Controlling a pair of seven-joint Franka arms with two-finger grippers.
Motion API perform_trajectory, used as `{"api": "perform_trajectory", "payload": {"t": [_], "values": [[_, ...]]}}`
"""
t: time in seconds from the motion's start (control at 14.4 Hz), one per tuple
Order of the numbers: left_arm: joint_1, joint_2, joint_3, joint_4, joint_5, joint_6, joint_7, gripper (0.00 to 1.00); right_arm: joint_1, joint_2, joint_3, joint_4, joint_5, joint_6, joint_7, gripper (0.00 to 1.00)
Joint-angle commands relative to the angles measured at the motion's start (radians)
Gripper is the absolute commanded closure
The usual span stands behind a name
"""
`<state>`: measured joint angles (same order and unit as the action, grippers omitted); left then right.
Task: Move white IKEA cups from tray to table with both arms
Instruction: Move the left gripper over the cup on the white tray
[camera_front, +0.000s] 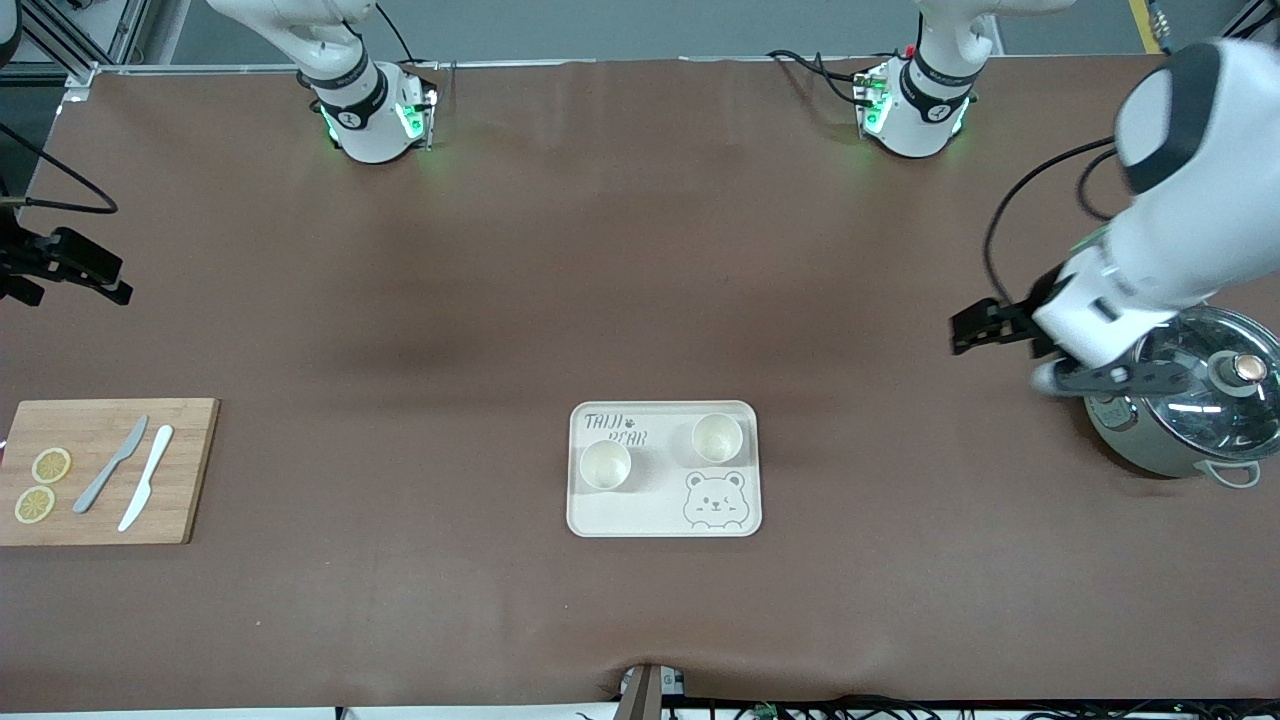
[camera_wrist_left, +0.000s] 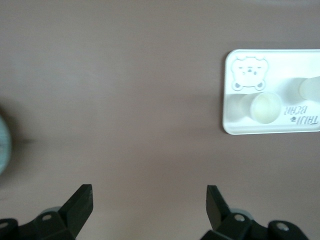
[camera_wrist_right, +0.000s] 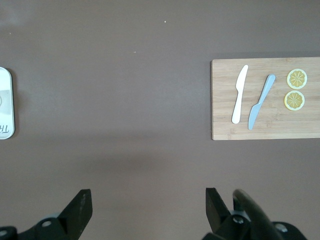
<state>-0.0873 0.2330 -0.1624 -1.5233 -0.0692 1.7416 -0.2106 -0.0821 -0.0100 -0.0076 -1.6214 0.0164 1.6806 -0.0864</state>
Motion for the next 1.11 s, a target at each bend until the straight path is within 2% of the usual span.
{"api": "perform_trajectory", "payload": {"t": [0.0, 0.28, 0.7, 1.04], "values": [[-0.023, 0.072, -0.051, 0.052, 0.006, 0.021, -0.093, 0.00, -0.001, 0.011, 0.011, 0.024, -0.033, -0.013, -0.009, 0.00], [-0.121, 0.167, -0.046, 0.112, 0.071, 0.062, -0.228, 0.00, -0.001, 0.012, 0.009, 0.023, -0.042, -0.013, -0.006, 0.00], [-0.205, 0.291, -0.045, 0.109, 0.132, 0.238, -0.340, 0.00, 0.028, 0.012, 0.012, 0.032, -0.026, 0.004, 0.000, 0.00], [-0.233, 0.350, -0.043, 0.086, 0.176, 0.358, -0.352, 0.00, 0.122, 0.024, 0.012, 0.078, 0.040, 0.005, 0.112, 0.00]]}}
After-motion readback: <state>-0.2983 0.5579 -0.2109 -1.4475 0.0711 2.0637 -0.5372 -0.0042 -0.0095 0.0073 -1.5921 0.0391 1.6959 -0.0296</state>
